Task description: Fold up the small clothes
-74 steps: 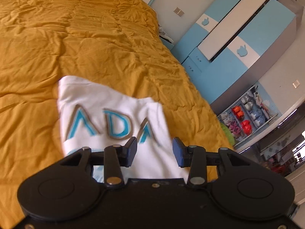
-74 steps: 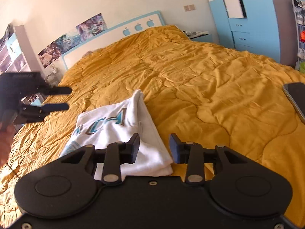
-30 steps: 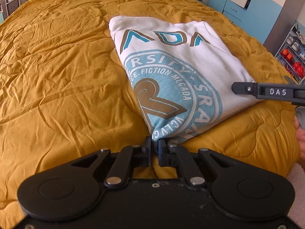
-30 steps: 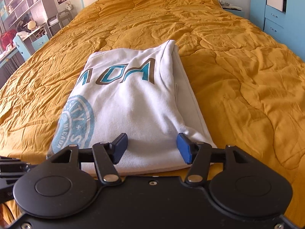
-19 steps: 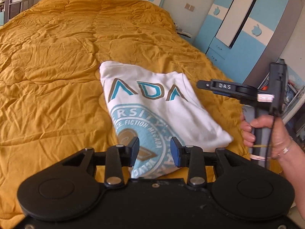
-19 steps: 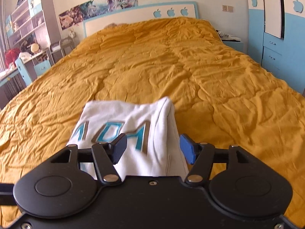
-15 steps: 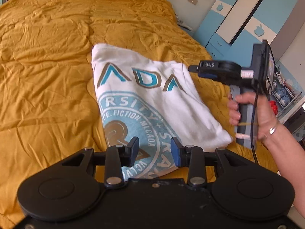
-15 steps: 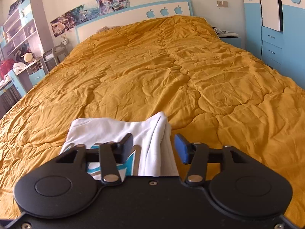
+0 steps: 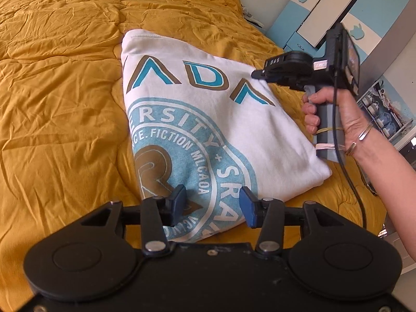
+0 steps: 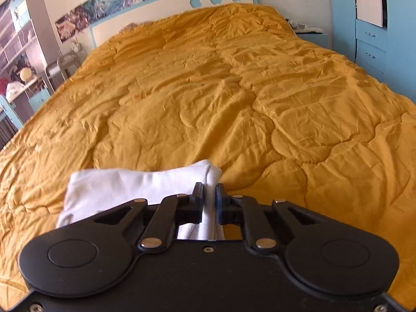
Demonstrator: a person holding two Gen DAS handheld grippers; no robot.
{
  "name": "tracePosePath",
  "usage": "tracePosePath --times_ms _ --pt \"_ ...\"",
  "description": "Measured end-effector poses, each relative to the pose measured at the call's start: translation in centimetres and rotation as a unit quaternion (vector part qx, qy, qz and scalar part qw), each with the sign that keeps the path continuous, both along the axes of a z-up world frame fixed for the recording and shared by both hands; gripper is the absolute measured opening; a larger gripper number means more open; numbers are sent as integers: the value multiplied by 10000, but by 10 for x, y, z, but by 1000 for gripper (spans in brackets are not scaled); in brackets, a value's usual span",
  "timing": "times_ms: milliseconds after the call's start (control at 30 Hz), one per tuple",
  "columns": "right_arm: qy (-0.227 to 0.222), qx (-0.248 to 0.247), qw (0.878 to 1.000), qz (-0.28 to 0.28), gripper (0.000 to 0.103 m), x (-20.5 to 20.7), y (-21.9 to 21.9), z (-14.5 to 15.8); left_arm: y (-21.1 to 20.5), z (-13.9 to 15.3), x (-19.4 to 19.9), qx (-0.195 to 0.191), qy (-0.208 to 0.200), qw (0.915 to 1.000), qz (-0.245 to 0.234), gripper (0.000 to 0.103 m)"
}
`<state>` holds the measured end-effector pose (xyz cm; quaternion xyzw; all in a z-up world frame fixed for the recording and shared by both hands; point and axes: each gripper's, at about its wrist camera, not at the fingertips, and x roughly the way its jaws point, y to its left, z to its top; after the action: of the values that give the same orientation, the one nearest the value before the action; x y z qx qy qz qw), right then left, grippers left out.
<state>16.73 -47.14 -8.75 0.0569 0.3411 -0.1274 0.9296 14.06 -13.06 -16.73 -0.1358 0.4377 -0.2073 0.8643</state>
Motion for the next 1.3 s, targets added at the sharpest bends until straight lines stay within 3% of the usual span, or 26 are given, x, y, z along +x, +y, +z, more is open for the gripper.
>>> tracePosePath --times_ms 100,167,200,333,567,667,700,733,833,933,1000,1067,1133,1200,1300 --pt "71 304 9995 -61 5 -1 -14 -18 -1 0 -1 22 1 10000 31 49" --pt "-177 438 9988 -107 17 -12 -18 -9 -3 0 -1 71 2 10000 29 50" --pt "-313 580 9978 -91 28 -22 -20 -1 -3 -1 1 88 3 10000 9 50" --pt "-623 1220 9902 288 28 -74 -20 25 -3 -1 2 72 -6 10000 -65 52" --pt "-175 1827 9819 477 28 -120 -10 13 -4 -1 1 95 -65 9998 -135 54" --pt "11 1910 9805 459 28 -115 -6 -2 -6 -1 0 119 -75 9998 -143 54" --pt "20 1931 9801 470 25 -114 -5 -5 -5 -1 0 116 -79 9998 -144 55" --pt "24 1879 9813 420 15 -114 -3 -5 -5 -1 0 110 -83 9998 -155 55" --pt "-162 1831 9825 286 8 -124 -2 8 -3 -1 0 64 -80 9998 -171 55" --pt "142 1592 9871 142 7 -122 -3 -4 -2 -3 0 31 -66 9998 -168 55" --pt "189 1802 9834 54 7 -121 -12 -19 -4 -3 0 90 -74 9997 -211 55" --pt "-56 1931 9812 32 9 -130 -15 -14 -4 -3 0 121 -80 9996 -230 55" --pt "-354 1768 9836 19 19 -148 -11 3 -3 -3 0 105 -67 9997 -223 55" --pt "-520 1495 9872 178 19 -167 -3 18 -3 -3 2 87 -52 9997 -221 56" --pt "-396 1416 9886 317 25 -186 0 23 -5 -3 1 109 -66 9996 -240 58"
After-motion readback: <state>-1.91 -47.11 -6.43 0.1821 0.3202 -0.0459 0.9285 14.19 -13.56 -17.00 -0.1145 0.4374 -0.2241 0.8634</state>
